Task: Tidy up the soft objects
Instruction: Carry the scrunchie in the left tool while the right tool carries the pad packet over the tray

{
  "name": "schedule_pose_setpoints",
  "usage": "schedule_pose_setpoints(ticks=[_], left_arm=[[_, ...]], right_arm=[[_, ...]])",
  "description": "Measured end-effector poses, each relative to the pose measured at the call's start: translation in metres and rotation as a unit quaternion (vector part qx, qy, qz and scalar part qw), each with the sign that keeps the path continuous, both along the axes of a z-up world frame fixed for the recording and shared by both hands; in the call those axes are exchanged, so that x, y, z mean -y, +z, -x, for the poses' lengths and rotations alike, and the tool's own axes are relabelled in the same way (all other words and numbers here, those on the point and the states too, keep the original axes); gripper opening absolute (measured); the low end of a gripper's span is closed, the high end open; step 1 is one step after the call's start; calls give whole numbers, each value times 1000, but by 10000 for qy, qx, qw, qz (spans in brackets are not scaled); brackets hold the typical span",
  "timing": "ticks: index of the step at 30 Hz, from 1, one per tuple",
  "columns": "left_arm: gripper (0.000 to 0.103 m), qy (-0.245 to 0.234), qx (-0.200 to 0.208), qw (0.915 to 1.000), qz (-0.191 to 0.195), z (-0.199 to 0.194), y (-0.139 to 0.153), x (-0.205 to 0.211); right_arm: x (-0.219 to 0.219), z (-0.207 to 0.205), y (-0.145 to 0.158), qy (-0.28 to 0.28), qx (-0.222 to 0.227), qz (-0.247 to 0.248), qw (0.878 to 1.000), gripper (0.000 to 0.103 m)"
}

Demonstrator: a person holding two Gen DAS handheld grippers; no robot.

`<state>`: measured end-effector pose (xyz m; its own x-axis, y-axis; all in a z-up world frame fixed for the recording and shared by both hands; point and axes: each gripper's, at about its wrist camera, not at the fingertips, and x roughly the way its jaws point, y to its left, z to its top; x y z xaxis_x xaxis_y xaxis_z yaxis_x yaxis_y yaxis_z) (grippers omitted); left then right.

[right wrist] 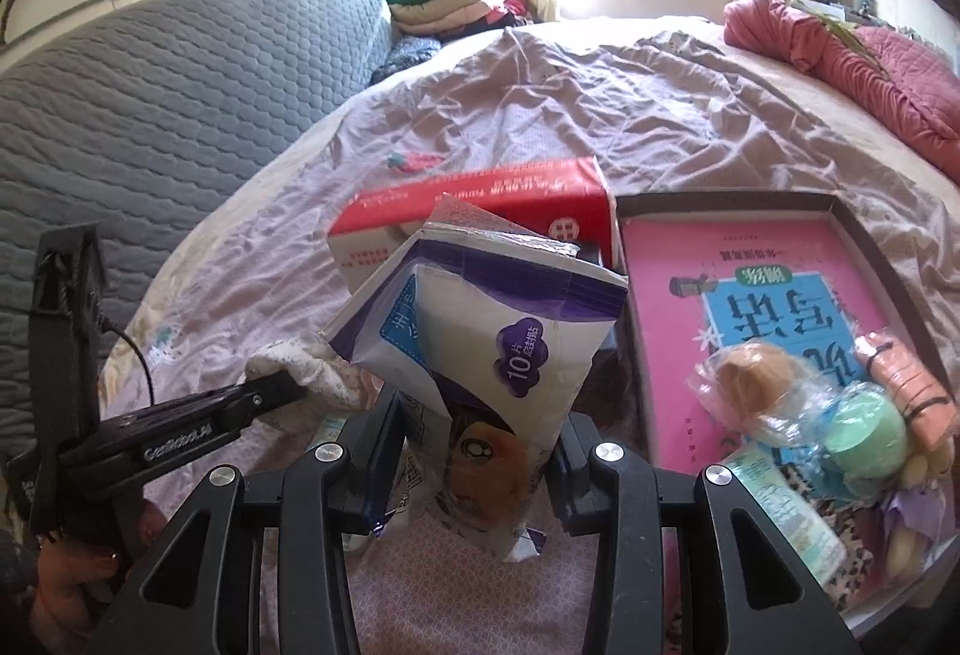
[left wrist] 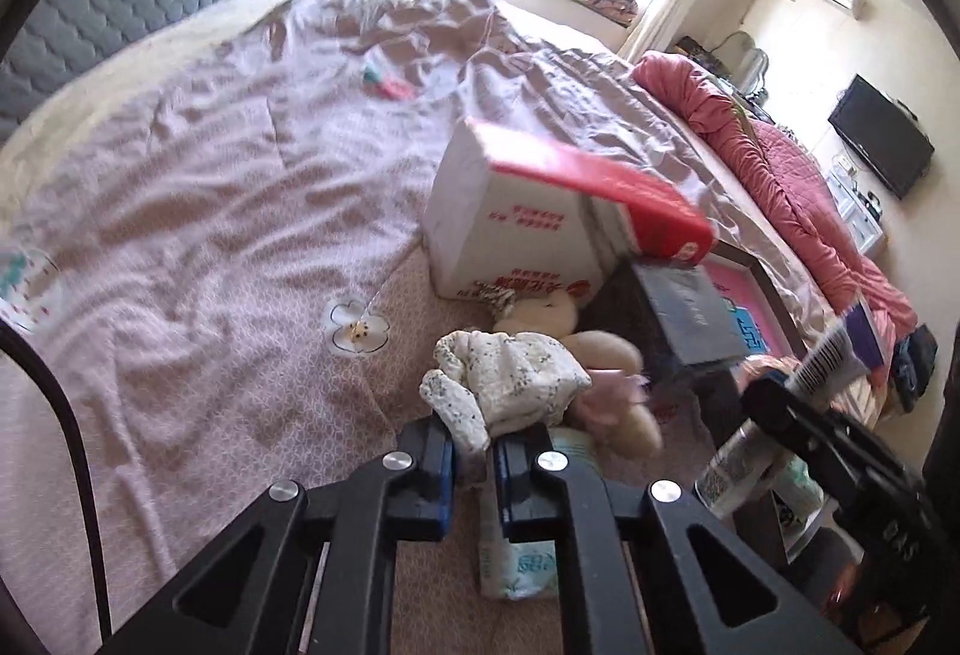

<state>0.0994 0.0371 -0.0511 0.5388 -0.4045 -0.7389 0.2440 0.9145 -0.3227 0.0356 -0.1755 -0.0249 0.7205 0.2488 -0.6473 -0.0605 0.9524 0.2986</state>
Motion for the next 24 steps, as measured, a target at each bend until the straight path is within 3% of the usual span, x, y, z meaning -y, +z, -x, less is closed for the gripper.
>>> schedule_pose_setpoints(ticks=[8,14,24], left_arm=[[10,162,467,9983,-295,29,41,7],[10,206,601,9972,-388,40,61,16],[10,57,845,9958,-358,53,94,38]], right_arm=[[10,9,17,58,213,-14,9998,42],[19,15,29,82,358,-66,9993,42],[49,26,47,-75,548,-273,9981,42]])
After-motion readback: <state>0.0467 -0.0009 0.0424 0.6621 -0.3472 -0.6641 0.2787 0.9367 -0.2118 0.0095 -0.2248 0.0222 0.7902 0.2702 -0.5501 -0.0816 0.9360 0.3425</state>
